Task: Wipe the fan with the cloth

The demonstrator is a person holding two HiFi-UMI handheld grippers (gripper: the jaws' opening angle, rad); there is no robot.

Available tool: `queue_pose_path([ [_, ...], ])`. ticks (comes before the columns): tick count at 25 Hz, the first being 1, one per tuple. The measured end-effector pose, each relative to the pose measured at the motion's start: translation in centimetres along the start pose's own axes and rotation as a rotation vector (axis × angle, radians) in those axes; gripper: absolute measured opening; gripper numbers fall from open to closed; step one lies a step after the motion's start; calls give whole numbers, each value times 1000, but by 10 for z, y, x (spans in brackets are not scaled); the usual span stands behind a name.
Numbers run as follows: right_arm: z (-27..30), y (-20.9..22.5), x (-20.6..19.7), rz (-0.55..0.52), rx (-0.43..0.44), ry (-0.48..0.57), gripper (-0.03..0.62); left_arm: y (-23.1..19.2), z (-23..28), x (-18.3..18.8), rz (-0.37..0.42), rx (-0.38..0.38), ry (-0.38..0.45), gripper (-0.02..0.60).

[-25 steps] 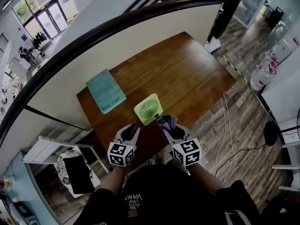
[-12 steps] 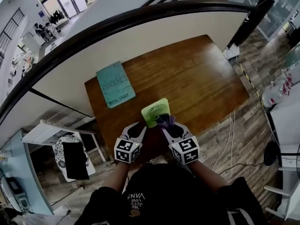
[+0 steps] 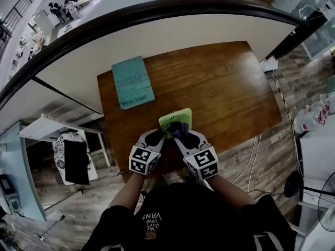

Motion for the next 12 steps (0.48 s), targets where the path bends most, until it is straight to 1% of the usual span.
queue_pose_path([
  [6, 17, -11, 14, -61, 70, 8, 117, -9, 4, -6, 24, 30, -20, 86],
  [9, 25, -14, 14, -69, 79, 1, 117, -8, 3, -2, 10, 48, -5, 84],
  [12, 29, -13, 14, -60, 74, -6, 117, -8, 2, -3, 0, 49, -1, 76],
])
Point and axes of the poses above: the fingertips, and each gripper's own axes: z forward along the fingers, y to its right, x out of its top, the point moved 6 cm from there along -z, backward along the fingers, and after that the axes turned 13 degrees about -x, right-handed, at the moved point
